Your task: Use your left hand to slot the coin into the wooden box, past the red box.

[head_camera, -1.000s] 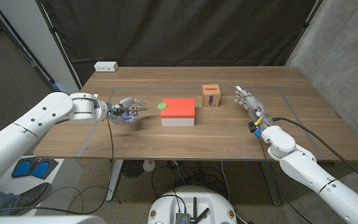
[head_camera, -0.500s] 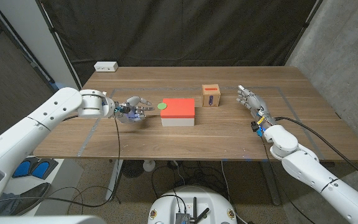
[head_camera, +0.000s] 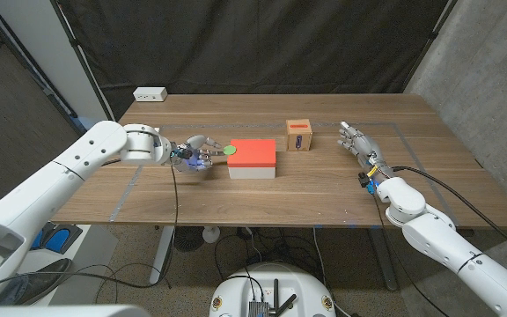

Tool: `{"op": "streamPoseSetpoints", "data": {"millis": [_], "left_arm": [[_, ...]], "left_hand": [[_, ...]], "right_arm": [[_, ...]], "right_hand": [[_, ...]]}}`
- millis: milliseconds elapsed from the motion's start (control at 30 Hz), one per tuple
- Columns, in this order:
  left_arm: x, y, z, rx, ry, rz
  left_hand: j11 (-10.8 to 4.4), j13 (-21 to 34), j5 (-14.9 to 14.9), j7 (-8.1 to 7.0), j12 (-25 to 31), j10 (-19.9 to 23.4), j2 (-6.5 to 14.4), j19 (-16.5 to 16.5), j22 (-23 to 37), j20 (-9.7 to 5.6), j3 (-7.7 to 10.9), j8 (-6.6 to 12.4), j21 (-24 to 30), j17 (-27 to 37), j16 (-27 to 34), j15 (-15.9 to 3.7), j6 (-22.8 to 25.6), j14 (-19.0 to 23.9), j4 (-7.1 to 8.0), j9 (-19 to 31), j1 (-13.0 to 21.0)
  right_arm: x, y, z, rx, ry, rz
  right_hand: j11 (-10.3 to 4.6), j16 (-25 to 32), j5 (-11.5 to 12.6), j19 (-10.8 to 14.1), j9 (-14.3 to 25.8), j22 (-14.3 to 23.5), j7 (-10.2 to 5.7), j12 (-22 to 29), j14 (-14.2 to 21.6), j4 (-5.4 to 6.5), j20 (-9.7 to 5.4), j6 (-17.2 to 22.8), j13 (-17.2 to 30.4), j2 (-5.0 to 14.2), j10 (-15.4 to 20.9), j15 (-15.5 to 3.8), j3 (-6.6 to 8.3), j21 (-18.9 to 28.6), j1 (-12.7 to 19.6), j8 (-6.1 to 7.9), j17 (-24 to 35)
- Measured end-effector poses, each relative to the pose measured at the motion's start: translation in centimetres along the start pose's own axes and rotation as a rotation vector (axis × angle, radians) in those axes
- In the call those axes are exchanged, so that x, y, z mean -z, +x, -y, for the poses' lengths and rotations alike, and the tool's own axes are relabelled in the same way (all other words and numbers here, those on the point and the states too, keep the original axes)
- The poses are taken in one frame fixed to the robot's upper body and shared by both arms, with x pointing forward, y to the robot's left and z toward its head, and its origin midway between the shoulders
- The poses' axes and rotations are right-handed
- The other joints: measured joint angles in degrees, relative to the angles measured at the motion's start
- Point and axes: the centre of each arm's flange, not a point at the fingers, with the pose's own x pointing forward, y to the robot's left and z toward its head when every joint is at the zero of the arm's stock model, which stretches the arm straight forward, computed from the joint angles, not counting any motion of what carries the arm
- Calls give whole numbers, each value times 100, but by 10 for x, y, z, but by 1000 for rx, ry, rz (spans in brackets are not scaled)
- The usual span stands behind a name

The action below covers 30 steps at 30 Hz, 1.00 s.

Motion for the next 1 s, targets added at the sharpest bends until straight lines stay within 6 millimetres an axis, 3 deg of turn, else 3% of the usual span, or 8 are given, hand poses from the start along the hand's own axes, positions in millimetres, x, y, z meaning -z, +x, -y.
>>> {"op": "streamPoseSetpoints", "data": {"millis": [367,1000], "left_arm": [[0,4,7,9,-6,-1],[3,1,11,-9,-26,3]], "left_hand": [[0,-12,0,43,0,1,1,-1,-42,1,-1,133,87,95,0,0,46,0,0,-28,1],[-23,5,0,19,0,-23,334,-64,-95,-19,87,400,168,360,-6,1,336,-1,6,-1,32]], "right_arm": [[4,-2,4,2,8,-6],[14,-1,10,3,20,-18]], "right_hand": [[22,0,0,0,29,0,2,0,30,0,0,-3,-1,0,22,30,0,0,0,0,0],[42,0,0,0,29,0,3,0,30,0,0,-3,-1,0,42,30,0,0,0,0,-27]]}}
